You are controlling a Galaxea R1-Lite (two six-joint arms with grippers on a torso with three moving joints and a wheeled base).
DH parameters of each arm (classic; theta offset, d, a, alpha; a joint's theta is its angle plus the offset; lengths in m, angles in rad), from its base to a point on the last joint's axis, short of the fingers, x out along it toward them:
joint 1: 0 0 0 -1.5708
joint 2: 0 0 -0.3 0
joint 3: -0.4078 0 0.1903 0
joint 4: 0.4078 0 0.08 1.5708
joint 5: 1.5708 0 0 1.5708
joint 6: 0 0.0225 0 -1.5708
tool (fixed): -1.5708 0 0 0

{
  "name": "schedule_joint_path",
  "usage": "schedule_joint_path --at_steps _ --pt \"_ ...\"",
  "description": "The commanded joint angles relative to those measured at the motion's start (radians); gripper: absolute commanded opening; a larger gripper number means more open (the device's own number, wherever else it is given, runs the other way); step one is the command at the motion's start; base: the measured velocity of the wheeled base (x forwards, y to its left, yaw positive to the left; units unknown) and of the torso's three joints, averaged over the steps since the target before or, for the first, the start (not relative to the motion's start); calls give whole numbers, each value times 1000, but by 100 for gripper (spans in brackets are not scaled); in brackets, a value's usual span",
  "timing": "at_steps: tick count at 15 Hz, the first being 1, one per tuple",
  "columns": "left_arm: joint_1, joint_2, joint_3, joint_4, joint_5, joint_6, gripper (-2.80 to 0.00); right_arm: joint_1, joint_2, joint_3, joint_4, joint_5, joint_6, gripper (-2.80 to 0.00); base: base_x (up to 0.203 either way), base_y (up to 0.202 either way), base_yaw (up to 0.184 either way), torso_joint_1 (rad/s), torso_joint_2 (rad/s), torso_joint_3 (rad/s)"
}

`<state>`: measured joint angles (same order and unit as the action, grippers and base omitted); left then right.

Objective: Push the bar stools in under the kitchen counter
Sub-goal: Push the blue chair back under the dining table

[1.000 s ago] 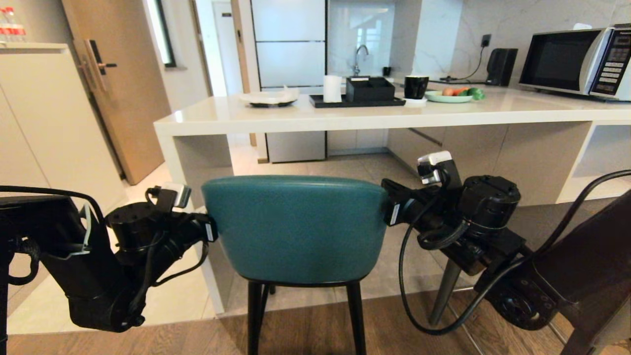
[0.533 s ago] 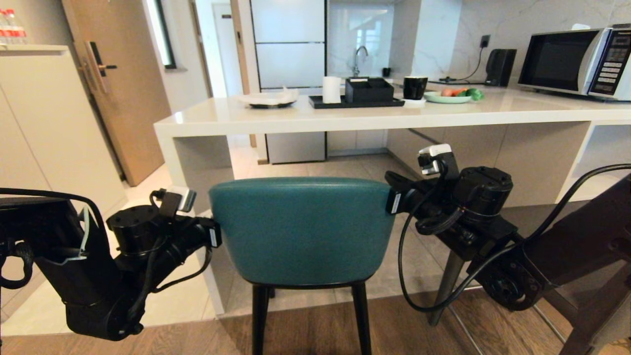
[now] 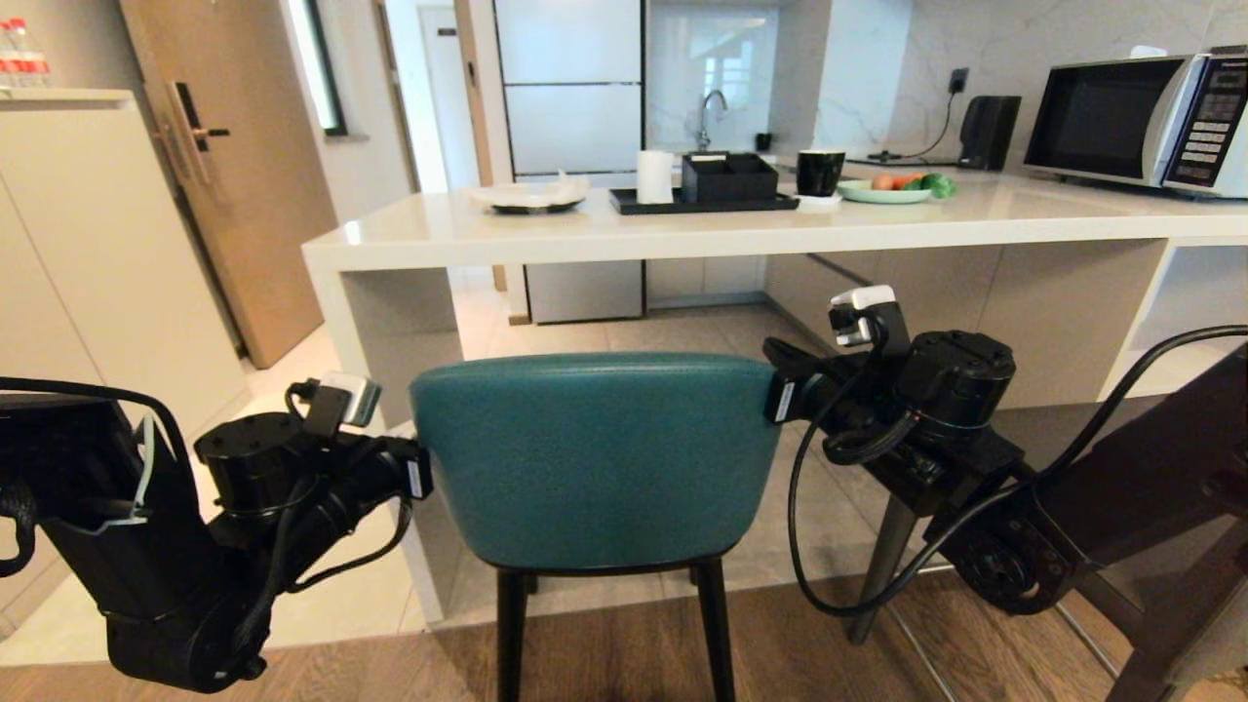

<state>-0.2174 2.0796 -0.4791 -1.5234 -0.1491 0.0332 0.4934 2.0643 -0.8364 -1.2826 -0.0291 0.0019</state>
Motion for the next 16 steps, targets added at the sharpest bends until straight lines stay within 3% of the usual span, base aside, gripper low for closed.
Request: schedule_joint_path --at_steps 1,4,16 --pt "1 -7 7 -7 2 1 -280 1 11 -1 -3 0 -1 -280 0 0 0 0 0 0" --pt "1 -10 17 -7 2 2 -280 1 19 -1 -3 0 -2 -280 42 0 0 -4 -1 4" --pt "3 -10 14 -7 2 2 -280 2 59 -41 -3 2 -17 -280 185 0 3 3 1 4"
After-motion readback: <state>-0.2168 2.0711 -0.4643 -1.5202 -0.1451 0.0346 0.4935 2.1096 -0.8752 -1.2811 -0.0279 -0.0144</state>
